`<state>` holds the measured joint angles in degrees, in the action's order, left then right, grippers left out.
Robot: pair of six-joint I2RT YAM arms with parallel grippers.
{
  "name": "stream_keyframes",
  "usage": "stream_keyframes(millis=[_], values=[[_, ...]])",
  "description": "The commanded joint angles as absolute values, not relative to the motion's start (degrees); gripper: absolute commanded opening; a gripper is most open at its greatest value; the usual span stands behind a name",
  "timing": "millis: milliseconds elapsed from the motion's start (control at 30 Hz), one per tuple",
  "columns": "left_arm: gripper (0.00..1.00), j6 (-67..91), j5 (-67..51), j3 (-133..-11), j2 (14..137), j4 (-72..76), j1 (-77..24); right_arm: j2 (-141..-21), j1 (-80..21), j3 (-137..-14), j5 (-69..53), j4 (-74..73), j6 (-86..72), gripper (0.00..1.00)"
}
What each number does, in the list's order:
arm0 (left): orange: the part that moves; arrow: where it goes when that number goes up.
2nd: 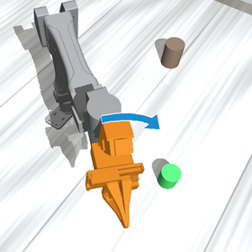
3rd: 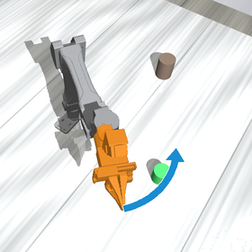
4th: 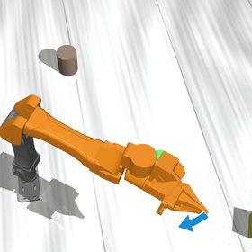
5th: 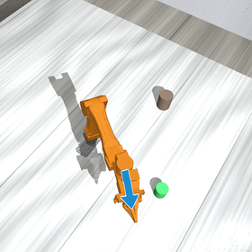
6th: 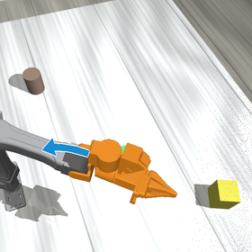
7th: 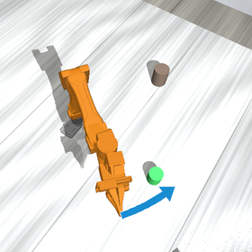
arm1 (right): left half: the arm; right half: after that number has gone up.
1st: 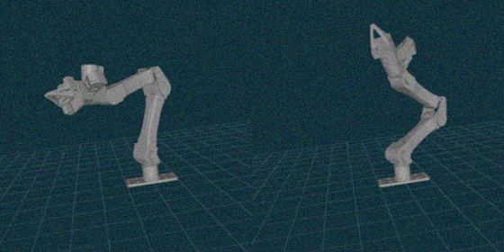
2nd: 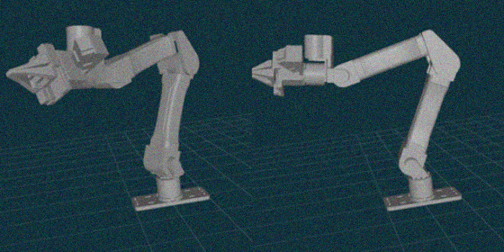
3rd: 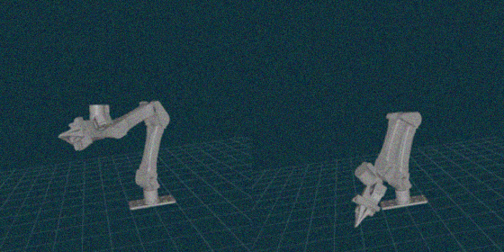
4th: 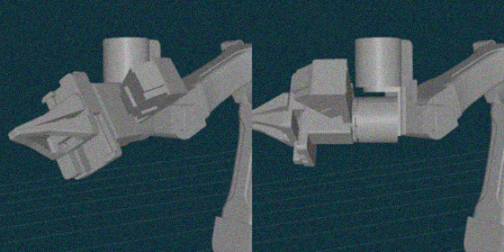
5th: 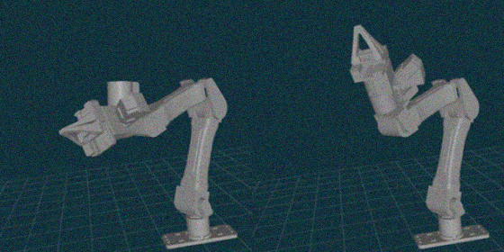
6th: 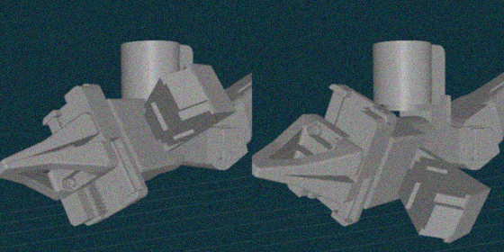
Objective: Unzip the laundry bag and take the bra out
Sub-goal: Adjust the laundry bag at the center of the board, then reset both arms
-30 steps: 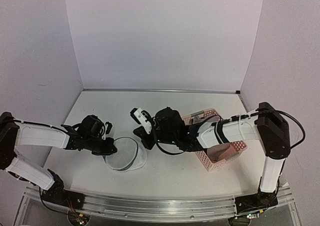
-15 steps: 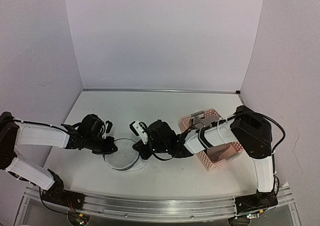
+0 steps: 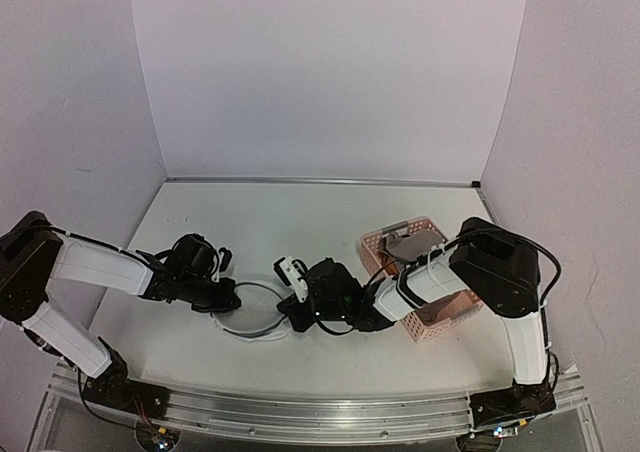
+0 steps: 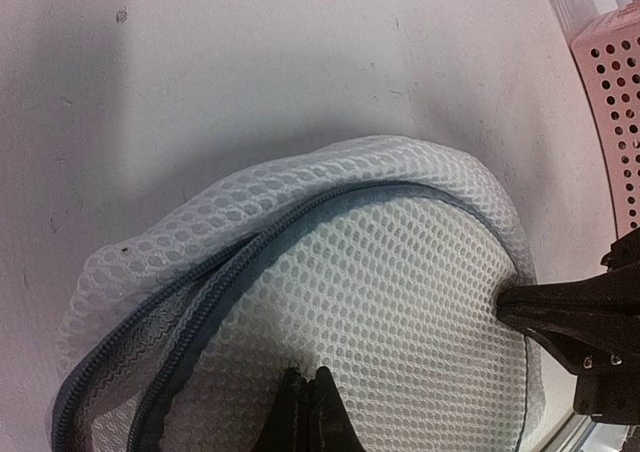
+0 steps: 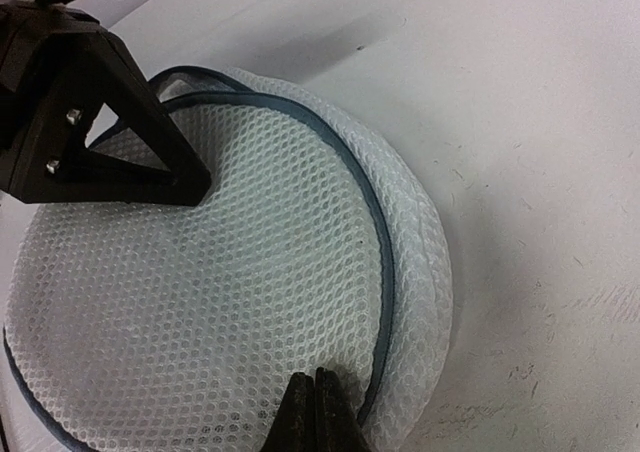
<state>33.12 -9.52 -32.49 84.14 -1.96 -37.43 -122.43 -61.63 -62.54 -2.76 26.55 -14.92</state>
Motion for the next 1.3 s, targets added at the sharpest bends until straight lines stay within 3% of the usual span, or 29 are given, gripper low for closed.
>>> stream_keyframes(millis=[0, 100, 200, 267, 433, 500, 533, 600, 800, 967, 1133, 1267], values=[[0.00, 33.0, -10.0, -32.4, 83.9, -2.1, -37.5, -121.4, -61.3, -61.1, -1.8, 25.9, -16.0, 0.00], [0.00, 32.0, -9.7, -34.4, 81.7, -4.2, -37.5, -118.8, -61.2, -61.2, -1.1, 25.4, -15.3, 0.00], [0.04, 31.0, -8.7, -37.0, 79.7, -6.6, -37.4, -116.3, -60.7, -61.8, -1.6, 24.2, -14.4, 0.21], [0.15, 30.2, -7.1, -38.7, 78.5, -8.4, -37.4, -114.5, -59.9, -61.7, -2.1, 23.6, -14.3, 0.35], [0.40, 27.6, -4.4, -44.1, 76.3, -12.0, -37.4, -108.8, -56.9, -59.7, -2.4, 22.9, -13.7, 0.52], [0.50, 26.0, -3.4, -46.8, 75.6, -13.8, -37.0, -106.0, -55.3, -59.4, -2.0, 22.0, -13.0, 0.69], [0.54, 25.2, -3.0, -48.4, 75.5, -14.8, -36.6, -104.6, -54.6, -59.3, -2.1, 21.2, -12.6, 0.72], [0.67, 23.6, -2.8, -51.4, 75.1, -16.5, -35.2, -101.3, -52.2, -59.1, -2.3, 19.7, -12.2, 0.97], [0.99, 19.8, -4.8, -59.5, 74.8, -20.4, -28.4, -91.1, -41.2, -56.6, -4.0, 16.9, -13.6, 0.98], [0.99, 21.2, -7.0, -63.6, 74.0, -23.5, -20.5, -84.2, -31.1, -53.9, -4.9, 13.9, -15.8, 0.98], [1.00, 23.8, -16.5, -64.4, 72.8, -24.3, -6.8, -76.6, -18.6, -47.8, -9.2, 13.4, -20.8, 0.98], [0.99, 23.9, -17.2, -62.5, 69.6, -24.2, -2.4, -68.7, -15.1, -42.5, -5.1, 12.2, -19.2, 0.98]])
